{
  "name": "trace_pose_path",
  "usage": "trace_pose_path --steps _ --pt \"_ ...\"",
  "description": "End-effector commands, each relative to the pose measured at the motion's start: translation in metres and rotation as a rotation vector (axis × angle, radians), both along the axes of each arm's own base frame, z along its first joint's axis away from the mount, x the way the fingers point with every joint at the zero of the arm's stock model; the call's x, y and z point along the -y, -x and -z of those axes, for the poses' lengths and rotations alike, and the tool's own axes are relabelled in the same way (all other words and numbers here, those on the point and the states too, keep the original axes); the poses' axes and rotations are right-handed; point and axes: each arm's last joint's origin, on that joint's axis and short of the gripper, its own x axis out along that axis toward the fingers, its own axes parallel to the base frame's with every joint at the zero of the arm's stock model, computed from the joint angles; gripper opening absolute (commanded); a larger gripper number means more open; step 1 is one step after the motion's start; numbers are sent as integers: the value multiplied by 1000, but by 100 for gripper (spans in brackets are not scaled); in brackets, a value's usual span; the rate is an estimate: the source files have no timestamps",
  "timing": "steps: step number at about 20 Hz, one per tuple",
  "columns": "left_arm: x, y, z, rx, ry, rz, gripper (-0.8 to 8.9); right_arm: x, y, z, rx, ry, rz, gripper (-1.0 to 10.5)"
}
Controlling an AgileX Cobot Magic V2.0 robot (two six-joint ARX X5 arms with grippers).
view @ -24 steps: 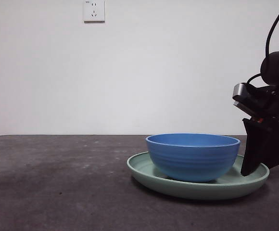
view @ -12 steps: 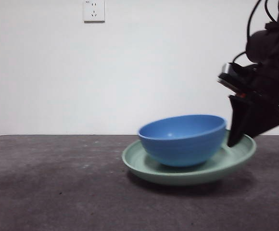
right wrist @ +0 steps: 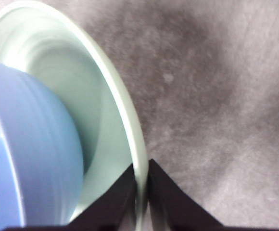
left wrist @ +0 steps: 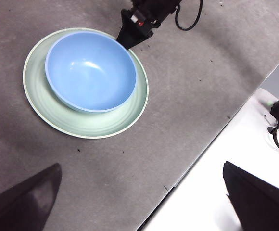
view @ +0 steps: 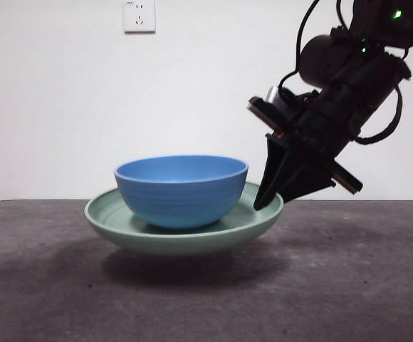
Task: Pick up the blue bowl, put it on the green plate, put it on desk
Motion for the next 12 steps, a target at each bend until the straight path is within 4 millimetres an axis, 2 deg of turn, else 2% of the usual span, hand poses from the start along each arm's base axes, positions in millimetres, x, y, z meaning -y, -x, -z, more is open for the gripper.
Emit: trace_pose_path --steps 1,4,7,10,12 --pt "1 0 -4 16 17 8 563 -7 -7 13 -53 -8 11 11" --pt "1 0 -4 15 17 8 563 -12 -8 26 -90 7 4 11" --pt "1 0 -4 15 17 8 562 -13 -8 31 -104 15 2 30" --pt "1 0 -4 15 17 8 563 -13 -8 31 -106 22 6 260" --pt "1 0 -4 15 17 8 563 -13 -8 32 -108 23 5 336"
